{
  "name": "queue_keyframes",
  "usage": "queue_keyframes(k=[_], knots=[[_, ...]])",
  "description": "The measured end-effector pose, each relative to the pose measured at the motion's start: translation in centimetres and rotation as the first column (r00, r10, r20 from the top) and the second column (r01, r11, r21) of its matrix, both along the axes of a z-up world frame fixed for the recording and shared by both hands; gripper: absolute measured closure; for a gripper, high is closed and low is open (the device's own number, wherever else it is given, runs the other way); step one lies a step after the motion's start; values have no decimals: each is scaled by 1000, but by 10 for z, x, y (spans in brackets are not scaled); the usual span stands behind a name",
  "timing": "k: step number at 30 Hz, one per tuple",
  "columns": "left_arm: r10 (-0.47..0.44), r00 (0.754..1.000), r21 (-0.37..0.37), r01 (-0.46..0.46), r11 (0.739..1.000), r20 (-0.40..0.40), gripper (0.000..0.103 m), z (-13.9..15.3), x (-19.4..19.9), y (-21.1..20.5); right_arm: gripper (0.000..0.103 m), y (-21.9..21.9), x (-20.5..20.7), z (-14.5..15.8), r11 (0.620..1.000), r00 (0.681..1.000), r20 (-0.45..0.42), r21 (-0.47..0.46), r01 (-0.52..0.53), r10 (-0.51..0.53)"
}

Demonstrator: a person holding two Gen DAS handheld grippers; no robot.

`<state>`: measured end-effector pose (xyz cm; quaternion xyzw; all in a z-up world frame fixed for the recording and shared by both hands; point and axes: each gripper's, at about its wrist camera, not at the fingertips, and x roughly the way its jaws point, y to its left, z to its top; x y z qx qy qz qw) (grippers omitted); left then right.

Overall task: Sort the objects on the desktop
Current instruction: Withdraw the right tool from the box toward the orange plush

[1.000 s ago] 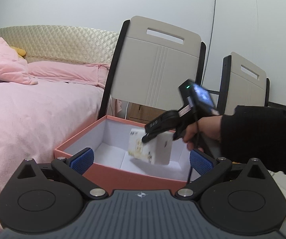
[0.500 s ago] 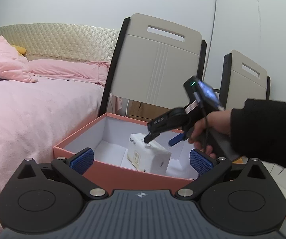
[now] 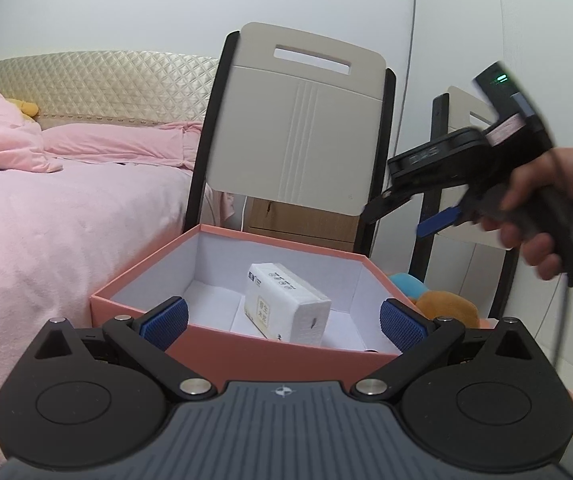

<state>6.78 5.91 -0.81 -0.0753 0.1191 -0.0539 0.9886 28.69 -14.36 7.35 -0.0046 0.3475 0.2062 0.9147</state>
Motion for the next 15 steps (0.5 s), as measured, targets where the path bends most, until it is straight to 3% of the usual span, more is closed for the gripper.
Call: queue_keyframes(k=[7,15], knots=[[-21,1000,25,20,999,21,0,2,-6,-11,11,-31,-62,4,997,995,80,55,53,-57],[-10,1000,30,9,1000,27,0,1,-9,-12,7,-51,-127,-14,990,981,176,132,55,-78]])
